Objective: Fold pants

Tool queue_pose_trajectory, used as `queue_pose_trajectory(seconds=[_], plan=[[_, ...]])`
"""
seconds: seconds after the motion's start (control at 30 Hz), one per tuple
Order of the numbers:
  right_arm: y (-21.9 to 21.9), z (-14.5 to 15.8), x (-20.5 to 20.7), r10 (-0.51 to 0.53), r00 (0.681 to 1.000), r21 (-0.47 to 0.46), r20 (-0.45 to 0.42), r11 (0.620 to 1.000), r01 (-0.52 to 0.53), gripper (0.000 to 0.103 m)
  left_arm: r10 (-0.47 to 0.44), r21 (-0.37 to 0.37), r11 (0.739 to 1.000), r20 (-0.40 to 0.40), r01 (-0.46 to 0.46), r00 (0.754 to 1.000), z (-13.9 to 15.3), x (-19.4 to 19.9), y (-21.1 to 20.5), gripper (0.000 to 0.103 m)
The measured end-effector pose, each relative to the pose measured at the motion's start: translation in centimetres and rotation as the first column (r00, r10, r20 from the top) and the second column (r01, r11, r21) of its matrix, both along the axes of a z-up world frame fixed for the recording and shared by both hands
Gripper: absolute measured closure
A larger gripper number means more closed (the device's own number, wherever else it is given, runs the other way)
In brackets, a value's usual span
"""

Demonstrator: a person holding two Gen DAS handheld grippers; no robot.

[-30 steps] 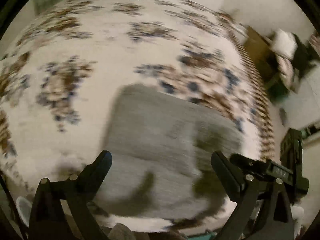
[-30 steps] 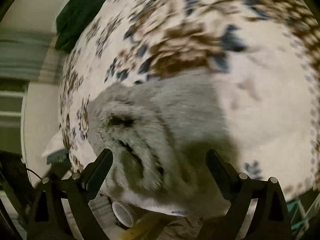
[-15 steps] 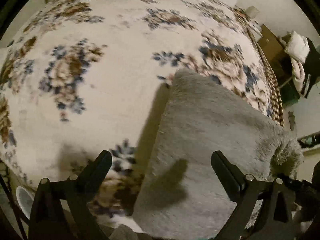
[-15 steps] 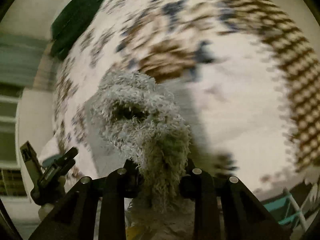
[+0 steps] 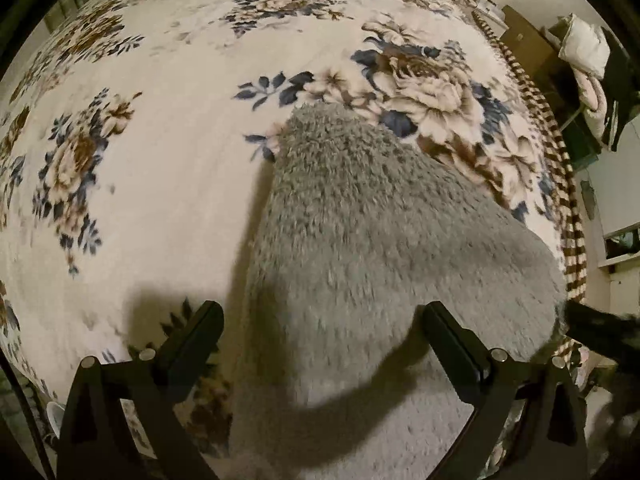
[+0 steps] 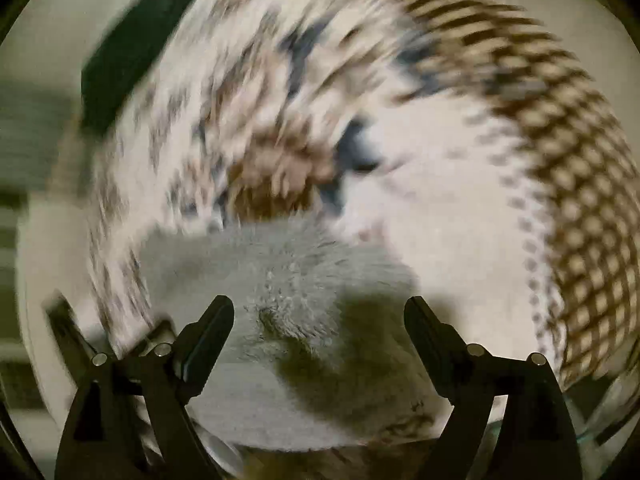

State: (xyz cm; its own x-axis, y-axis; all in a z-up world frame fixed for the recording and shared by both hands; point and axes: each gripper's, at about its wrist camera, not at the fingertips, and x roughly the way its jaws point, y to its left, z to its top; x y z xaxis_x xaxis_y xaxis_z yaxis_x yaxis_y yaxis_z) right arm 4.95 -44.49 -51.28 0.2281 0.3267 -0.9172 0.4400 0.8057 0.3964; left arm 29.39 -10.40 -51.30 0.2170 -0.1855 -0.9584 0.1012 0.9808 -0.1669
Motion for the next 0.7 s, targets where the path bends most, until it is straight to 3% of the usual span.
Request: queue_pose_trajectory(seconds=[0.07,0.1,0.2,0.37,0.47,0.5,0.53,0.57,0.63,0.7], plan=[[-0.3,-2.1,1.6,-0.014,0.998,-0.105,-0.059,0.994,0.008,0.014,0.001,0.015,1.0,-0.005,-0.001,1.0,-0.6,0.8,0.1,0.001],[-1.4,-3.2,1.6,-0.09,0.992,-0.124,-0.088,0.989,0.078,0.014,0.004,0.019,1.0,-0.012,-0.004,1.0,-1.0,1.2,0.3,0.001],[-3.4,-3.2,0.9,-0.228,0.968,-0.047,-0.102,0.973,0.225,0.014,0.036,-0.01,0.999,-0.029,-0.036,0.999,-1.0,1.9,1.1,0.001],[-4.0,0.5,-4.9,-0.302,0.951,0.078,-0.073,0.948,0.307,0.014,0.101,-0.097,0.99,-0.022,-0.103,0.995,1.6,2.3,2.4,0.001],[-2.4,-2.7,-9.4,-0.306,0.911,0.205,-0.276,0.907,0.367,0.014,0.12,-0.135,0.983,-0.028,-0.123,0.992,2.2,3.5,2.2,0.001],[-1.2,-4.8,-10.6,-0.309,0.885,0.291,-0.348,0.862,0.415,0.014,0.113,-0.128,0.985,-0.032,-0.117,0.993,2.0,4.0,1.9,0.001],[-0.5,-6.1,-11.6,-0.32,0.868,0.325,-0.38,0.832,0.449,0.017,0.104,-0.117,0.987,-0.033,-0.107,0.994,1.7,4.5,1.5,0.001],[0.2,-7.2,-12.2,-0.328,0.862,0.338,-0.387,0.819,0.464,0.034,0.093,-0.105,0.99,-0.032,-0.096,0.995,1.3,5.0,1.2,0.001],[0.8,-8.8,-12.8,-0.362,0.847,0.275,-0.388,0.832,0.482,0.057,0.066,-0.08,0.994,-0.041,-0.069,0.997,0.4,6.2,0.5,0.001],[0.7,-9.7,-13.5,-0.406,0.808,0.216,-0.427,0.822,0.527,0.057,0.045,-0.071,0.996,-0.054,-0.049,0.997,-0.4,7.3,0.1,0.001]])
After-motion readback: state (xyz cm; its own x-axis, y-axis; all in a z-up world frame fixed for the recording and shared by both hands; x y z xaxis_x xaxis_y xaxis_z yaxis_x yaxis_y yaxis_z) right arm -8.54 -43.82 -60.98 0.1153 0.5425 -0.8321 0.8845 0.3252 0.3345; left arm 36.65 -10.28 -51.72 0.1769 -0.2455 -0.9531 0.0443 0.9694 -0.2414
